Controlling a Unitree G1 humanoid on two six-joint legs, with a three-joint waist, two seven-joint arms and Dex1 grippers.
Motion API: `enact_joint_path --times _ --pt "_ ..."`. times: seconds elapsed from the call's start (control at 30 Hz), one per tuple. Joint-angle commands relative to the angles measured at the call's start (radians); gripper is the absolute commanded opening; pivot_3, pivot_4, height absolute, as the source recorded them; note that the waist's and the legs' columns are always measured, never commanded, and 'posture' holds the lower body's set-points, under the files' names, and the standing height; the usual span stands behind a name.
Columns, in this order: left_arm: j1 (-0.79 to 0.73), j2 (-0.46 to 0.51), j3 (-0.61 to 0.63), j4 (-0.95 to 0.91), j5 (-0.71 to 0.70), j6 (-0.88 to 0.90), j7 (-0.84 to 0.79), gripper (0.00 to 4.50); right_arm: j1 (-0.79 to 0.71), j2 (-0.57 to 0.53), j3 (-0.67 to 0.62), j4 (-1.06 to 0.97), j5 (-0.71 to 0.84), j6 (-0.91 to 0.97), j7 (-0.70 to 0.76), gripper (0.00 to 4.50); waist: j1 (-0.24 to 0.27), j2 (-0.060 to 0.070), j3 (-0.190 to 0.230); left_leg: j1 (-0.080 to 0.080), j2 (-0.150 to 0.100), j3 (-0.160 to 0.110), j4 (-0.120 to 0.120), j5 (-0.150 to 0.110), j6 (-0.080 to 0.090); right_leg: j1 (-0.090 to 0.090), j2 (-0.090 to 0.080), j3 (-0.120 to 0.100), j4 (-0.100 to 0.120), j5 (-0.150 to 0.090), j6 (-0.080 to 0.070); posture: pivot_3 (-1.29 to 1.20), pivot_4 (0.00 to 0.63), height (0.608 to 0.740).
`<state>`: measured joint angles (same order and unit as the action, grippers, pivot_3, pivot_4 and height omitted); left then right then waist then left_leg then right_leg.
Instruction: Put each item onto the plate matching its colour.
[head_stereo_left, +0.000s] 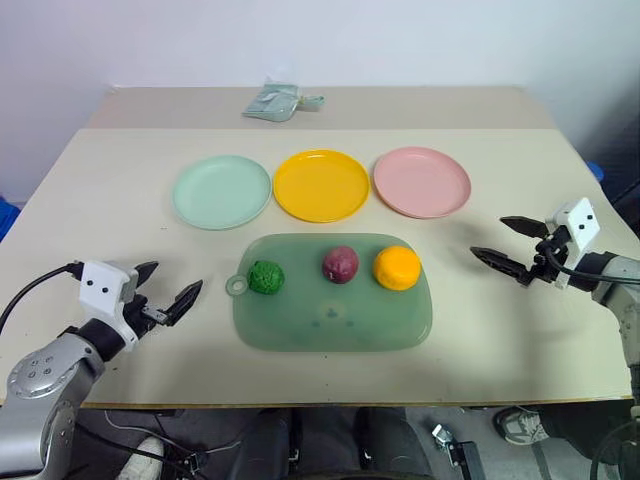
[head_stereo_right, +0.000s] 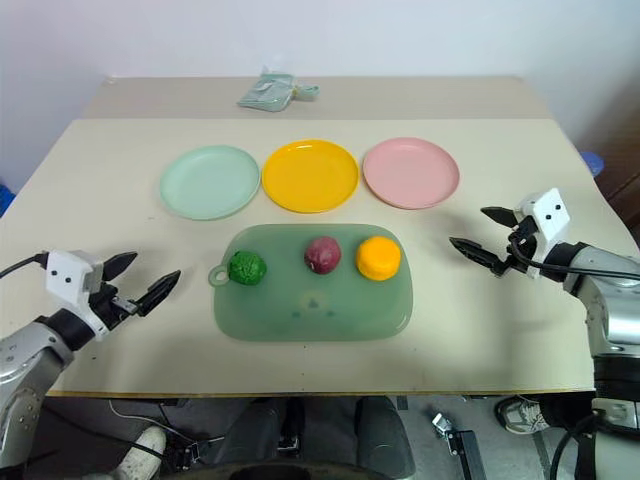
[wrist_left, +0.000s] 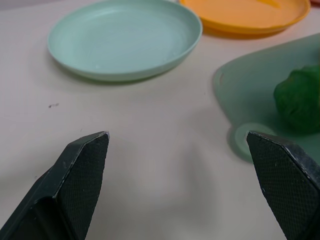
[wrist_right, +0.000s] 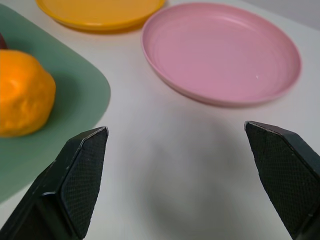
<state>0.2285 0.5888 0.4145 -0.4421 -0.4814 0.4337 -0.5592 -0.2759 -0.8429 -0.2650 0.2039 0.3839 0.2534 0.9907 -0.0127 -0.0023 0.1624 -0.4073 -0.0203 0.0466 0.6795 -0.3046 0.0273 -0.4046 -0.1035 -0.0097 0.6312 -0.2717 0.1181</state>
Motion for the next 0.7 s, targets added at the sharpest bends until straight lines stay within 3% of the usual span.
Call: enact_joint_path --times 0.03,0.47,0.7 --pt "-0.009 0.003 0.013 -0.036 -0.01 0.008 0.011 4.5 -0.028 0.004 -0.006 -0.001 -0.004 -0.018 -0.007 4.46 0.0 0.0 0.0 0.0 0.0 0.0 0.0 0.0 0.0 0.0 0.0 0.0 0.0 0.0 0.0 0.0 0.15 0.74" --pt "-0.051 -0.007 -0.014 -0.017 -0.01 0.013 0.016 4.5 -0.064 0.067 0.004 -0.019 -0.032 -0.026 -0.109 4.46 0.0 0.0 0.0 0.0 0.0 0.0 0.0 0.0 0.0 0.0 0.0 0.0 0.0 0.0 0.0 0.0 0.15 0.74" --pt "-0.072 -0.008 -0.053 0.04 -0.002 -0.016 -0.038 4.5 0.0 0.083 -0.037 -0.122 0.006 0.013 -0.172 4.46 0.002 0.0 0.0 0.0 0.0 0.0 0.0 0.0 0.0 0.0 0.0 0.0 0.0 0.0 0.0 0.0 0.15 0.74"
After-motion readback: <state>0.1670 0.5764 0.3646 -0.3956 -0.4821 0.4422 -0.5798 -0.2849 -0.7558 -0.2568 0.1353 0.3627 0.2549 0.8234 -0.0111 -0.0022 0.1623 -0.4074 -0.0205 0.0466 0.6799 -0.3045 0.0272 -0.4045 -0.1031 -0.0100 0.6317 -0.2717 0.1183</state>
